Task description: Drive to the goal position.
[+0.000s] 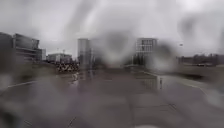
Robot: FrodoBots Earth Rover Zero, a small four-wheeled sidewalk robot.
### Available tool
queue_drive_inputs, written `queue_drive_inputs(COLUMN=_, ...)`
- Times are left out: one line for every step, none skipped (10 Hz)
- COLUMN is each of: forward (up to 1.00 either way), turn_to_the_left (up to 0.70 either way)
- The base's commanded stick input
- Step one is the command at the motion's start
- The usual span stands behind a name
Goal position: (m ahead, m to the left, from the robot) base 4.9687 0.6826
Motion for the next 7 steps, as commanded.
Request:
queue_drive_inputs(forward=-0.07, turn_to_the_left=0.00)
queue_drive_inputs(forward=-0.17, turn_to_the_left=0.00)
queue_drive_inputs(forward=-0.27, turn_to_the_left=0.00)
queue_drive_inputs(forward=-0.12, turn_to_the_left=0.00)
queue_drive_inputs(forward=0.22, turn_to_the_left=0.00)
queue_drive_inputs(forward=0.43, turn_to_the_left=0.00)
queue_drive_inputs(forward=0.63, turn_to_the_left=0.00)
